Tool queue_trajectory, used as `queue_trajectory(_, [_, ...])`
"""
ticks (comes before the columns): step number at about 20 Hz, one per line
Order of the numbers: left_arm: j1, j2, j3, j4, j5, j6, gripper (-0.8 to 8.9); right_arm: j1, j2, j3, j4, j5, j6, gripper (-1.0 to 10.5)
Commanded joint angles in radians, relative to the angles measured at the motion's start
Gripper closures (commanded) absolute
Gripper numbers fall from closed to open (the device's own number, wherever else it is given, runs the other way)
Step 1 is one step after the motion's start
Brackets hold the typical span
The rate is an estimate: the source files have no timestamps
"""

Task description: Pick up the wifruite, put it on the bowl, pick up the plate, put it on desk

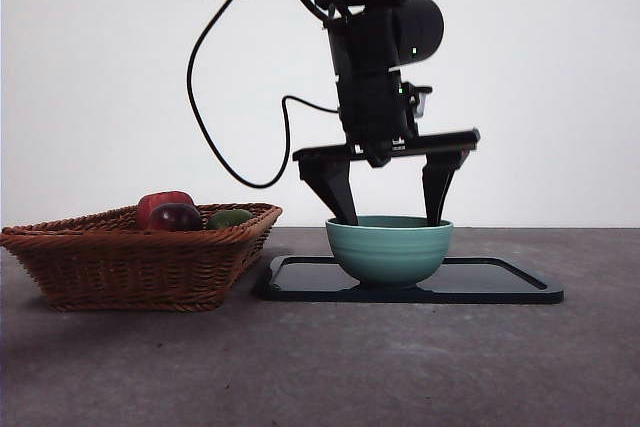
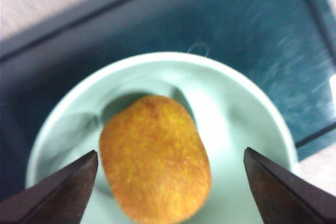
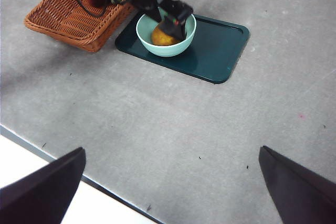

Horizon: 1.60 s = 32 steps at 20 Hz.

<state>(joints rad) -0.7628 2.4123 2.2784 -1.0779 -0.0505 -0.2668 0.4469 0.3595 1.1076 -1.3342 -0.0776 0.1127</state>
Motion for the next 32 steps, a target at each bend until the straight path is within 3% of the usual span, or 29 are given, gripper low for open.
queue_trajectory(1, [-0.014, 0.046, 0.032, -0.002, 0.002, 0.019, 3.83, 0.006, 0.002, 0.011, 0.027, -0.001, 0.014, 3.6])
queue_trajectory(6, [-0.016, 0.071, 0.032, 0.001, 0.002, 0.019, 3.87, 0.006, 0.002, 0.011, 0.016, -0.001, 0.014, 3.6])
queue_trajectory(11, [-0.015, 0.074, 0.032, 0.006, 0.001, 0.020, 5.70, 0.006, 0.002, 0.011, 0.016, -0.001, 0.014, 3.6])
queue_trajectory(16, [0.000, 0.074, 0.067, -0.027, 0.001, 0.032, 5.69, 0.006, 0.002, 0.011, 0.016, 0.000, 0.014, 3.6])
queue_trajectory(26, [0.009, 0.074, 0.458, -0.345, 0.001, 0.079, 5.69, 0.006, 0.002, 0.011, 0.017, -0.001, 0.014, 3.6])
queue_trajectory(32, [0.009, 0.046, 0.548, -0.394, 0.003, 0.102, 5.68, 0.006, 0.002, 0.011, 0.017, 0.000, 0.013, 3.6])
